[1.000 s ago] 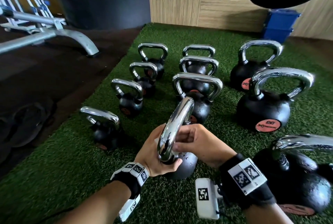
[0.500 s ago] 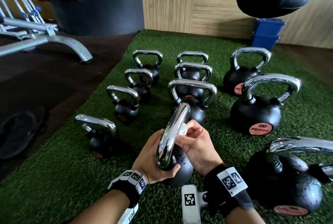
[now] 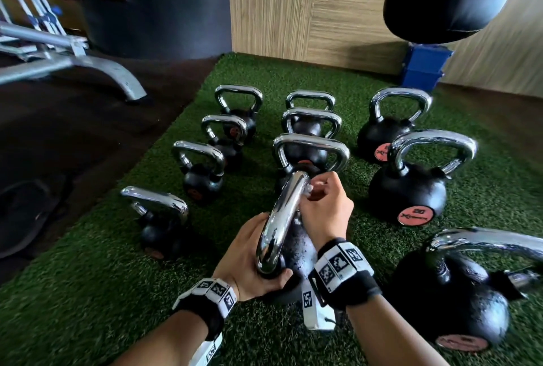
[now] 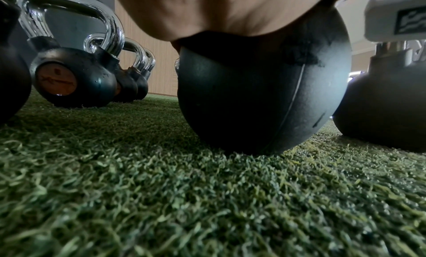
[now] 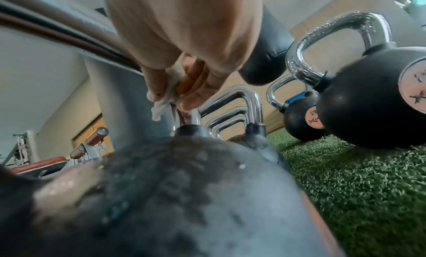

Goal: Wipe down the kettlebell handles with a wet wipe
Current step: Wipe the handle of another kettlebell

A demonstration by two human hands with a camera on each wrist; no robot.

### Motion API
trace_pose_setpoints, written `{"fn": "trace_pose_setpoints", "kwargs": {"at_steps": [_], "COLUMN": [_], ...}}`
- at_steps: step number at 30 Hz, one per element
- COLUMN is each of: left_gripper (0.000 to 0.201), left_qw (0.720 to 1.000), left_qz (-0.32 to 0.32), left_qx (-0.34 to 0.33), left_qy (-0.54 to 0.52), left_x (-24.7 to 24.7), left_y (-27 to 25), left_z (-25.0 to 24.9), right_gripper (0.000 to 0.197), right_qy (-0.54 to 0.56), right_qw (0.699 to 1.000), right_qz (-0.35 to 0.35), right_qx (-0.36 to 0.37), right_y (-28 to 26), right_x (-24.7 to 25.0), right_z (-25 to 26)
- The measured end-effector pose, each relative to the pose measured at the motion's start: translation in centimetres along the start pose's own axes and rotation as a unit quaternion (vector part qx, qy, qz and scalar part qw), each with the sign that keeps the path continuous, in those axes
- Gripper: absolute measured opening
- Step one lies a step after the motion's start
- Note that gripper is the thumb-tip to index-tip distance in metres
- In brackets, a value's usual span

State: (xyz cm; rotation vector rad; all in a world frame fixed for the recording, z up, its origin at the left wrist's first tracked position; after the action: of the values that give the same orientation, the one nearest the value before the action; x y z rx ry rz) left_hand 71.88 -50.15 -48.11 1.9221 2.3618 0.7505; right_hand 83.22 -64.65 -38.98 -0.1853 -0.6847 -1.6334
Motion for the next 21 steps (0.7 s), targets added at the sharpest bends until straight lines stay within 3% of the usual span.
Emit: {"fn": "trace_pose_setpoints", "kwargs": {"at_steps": [5, 10, 12, 15, 17, 19, 21], "left_gripper": [0.106, 0.124, 0.125, 0.128, 0.124, 0.102, 0.085], "left_qw": [0.998, 0.976, 0.971, 0.986, 0.990, 0.987, 0.989], "left_qz": [0.042, 0.151, 0.183, 0.128, 0.067, 0.026, 0.013], "left_qx": [-0.018, 0.053, 0.080, 0.071, 0.032, -0.010, -0.003], "left_qy": [0.050, 0.146, 0.129, 0.081, 0.119, 0.159, 0.150], "left_x": [0.2, 0.4, 1.4, 3.3, 3.7, 3.1, 2.5], "left_y": [0.2, 0.6, 0.7, 0.8, 1.2, 1.7, 2.3], "left_z": [-1.2, -2.0, -3.5, -7.2, -9.9, -12.4, -13.6], "right_gripper": [0.024, 0.040, 0.041, 0.047, 0.059, 0.060, 0.048], "right_qy": [-0.041, -0.076, -0.097, -0.149, -0.170, -0.200, -0.239], "right_qw": [0.998, 0.992, 0.989, 0.975, 0.955, 0.932, 0.915], "right_qz": [0.011, 0.079, 0.107, 0.151, 0.188, 0.220, 0.222], "right_qx": [-0.055, -0.061, -0.041, 0.066, 0.154, 0.206, 0.237], "right_y": [-0.5, -0.7, -0.6, 0.1, 0.4, 0.8, 1.4], "right_x": [-1.1, -1.8, -2.0, -1.7, -1.3, -1.0, -0.7], "right_z": [-0.7, -0.8, -0.3, 1.7, 3.3, 4.6, 5.3]}}
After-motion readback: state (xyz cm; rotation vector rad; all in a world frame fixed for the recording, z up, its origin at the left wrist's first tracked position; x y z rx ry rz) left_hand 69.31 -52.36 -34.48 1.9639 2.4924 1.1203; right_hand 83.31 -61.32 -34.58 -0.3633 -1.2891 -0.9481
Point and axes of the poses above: each hand's wrist, its own y-axis towards the middle knuckle, its own x-axis out of the back of the hand, z = x × y, the point moved 8 cm from there along y, towards the middle knuckle, and after that the axes turned 14 degrees about -y, right-handed, at the moved point
